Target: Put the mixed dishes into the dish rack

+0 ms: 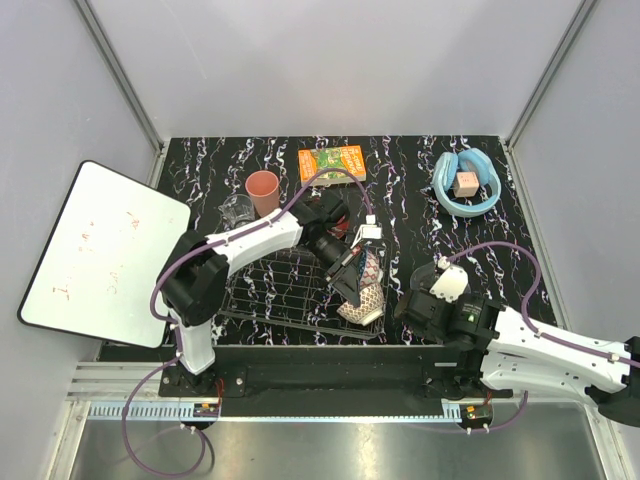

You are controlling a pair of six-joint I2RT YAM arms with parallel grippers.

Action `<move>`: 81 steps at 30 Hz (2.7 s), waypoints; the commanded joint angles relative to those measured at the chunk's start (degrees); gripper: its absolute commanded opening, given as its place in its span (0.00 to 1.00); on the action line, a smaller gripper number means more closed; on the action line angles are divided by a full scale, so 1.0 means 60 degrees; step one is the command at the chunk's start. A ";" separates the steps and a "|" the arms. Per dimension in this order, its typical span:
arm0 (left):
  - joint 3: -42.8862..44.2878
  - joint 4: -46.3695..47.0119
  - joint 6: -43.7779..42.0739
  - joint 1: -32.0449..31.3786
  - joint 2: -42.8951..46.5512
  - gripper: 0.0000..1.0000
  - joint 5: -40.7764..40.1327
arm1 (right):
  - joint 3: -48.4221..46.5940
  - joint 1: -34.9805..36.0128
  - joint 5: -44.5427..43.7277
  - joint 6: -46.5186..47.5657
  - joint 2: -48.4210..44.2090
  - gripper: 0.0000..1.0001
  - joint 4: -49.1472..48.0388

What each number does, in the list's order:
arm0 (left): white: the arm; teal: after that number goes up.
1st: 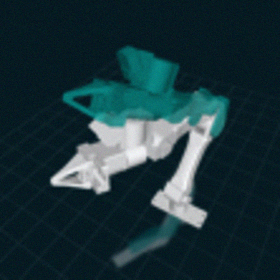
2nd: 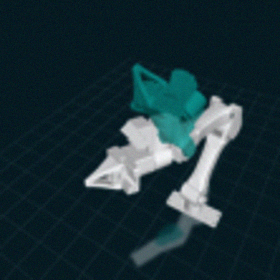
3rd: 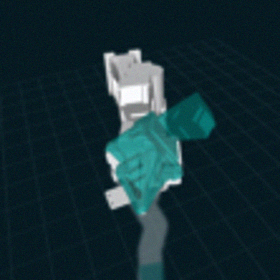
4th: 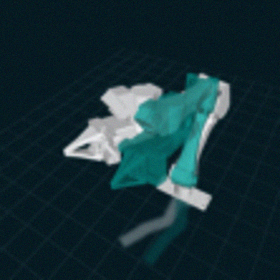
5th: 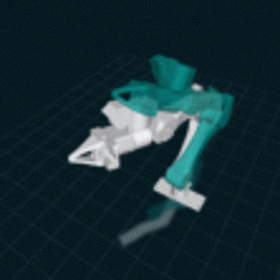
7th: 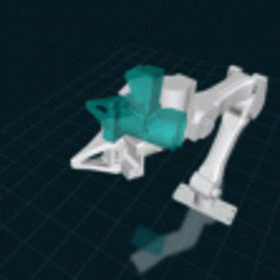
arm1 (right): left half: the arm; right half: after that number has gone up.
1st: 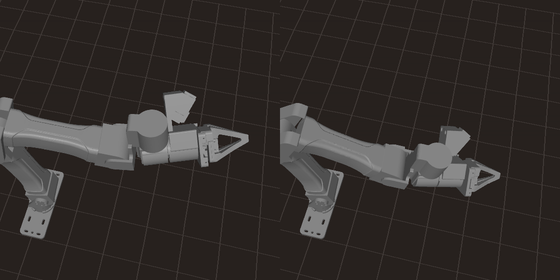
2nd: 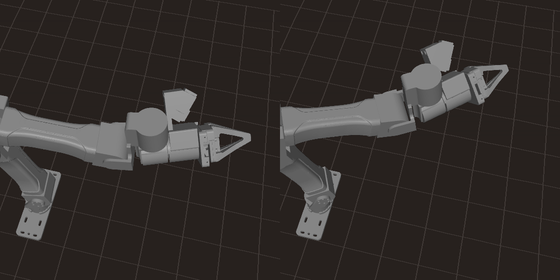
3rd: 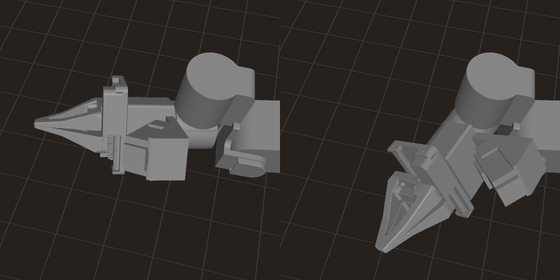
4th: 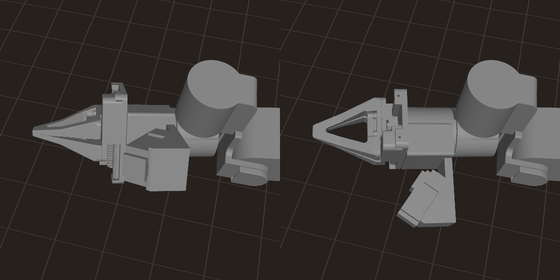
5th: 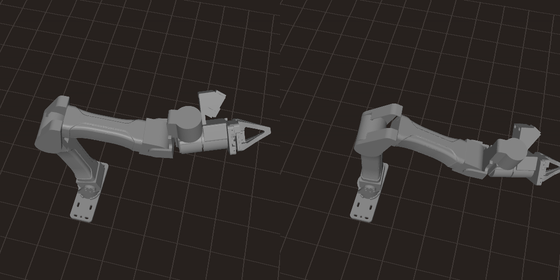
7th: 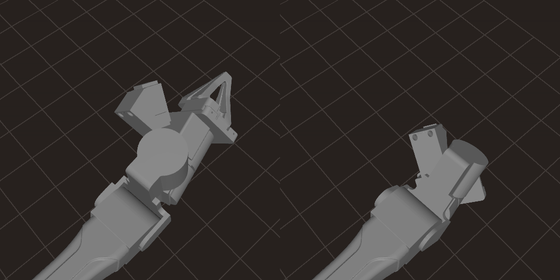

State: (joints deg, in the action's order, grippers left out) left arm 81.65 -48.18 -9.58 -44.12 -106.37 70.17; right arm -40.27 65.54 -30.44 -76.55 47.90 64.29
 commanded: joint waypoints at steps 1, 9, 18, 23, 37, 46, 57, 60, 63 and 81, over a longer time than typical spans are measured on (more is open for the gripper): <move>-0.0029 0.0443 -0.0775 0.0058 -0.0128 0.00 0.0902 | -0.0698 0.0078 -0.0493 0.0102 -0.0146 0.21 -0.0007; -0.0087 0.0311 -0.0690 0.0102 -0.0188 0.00 0.1487 | -0.1096 0.0078 -0.0758 0.0235 0.0249 0.22 -0.0271; 0.0528 0.0615 0.1840 0.0292 0.1187 0.00 0.1710 | -0.0759 0.0093 -0.0567 0.0147 0.0293 0.22 -0.0417; -0.1256 0.4131 0.5299 0.0453 0.2112 0.00 0.0539 | -0.0847 0.0093 -0.0523 0.0190 0.0396 0.21 -0.0447; -0.2710 0.6302 0.8467 0.0468 0.1747 0.00 -0.1558 | -0.0803 0.0092 -0.0465 0.0044 0.0278 0.21 -0.0227; -0.2928 0.7385 0.9886 0.0249 0.1366 0.00 -0.1588 | -0.0759 0.0092 -0.0376 0.0103 0.0410 0.21 -0.0271; -0.2870 0.7926 1.0809 0.0307 0.1293 0.00 -0.1282 | -0.0700 0.0078 -0.0186 0.0029 0.0469 0.20 -0.0227; -0.3220 0.8673 1.1556 0.0337 0.1292 0.00 -0.1076 | -0.0744 0.0078 -0.0201 0.0044 0.0498 0.20 -0.0213; -0.3748 0.9728 1.2450 0.0482 0.1365 0.00 -0.0958 | -0.0715 0.0078 -0.0172 -0.0044 0.0454 0.20 -0.0125; -0.3926 0.9351 1.2219 0.0747 0.1336 0.84 -0.1207 | -0.0802 0.0093 -0.0303 -0.0146 0.0440 0.24 -0.0022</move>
State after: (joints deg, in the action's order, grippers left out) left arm 54.48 11.84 67.64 -39.97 -99.44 62.17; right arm -43.90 65.58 -30.92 -76.07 50.96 63.09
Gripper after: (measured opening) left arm 0.736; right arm 0.222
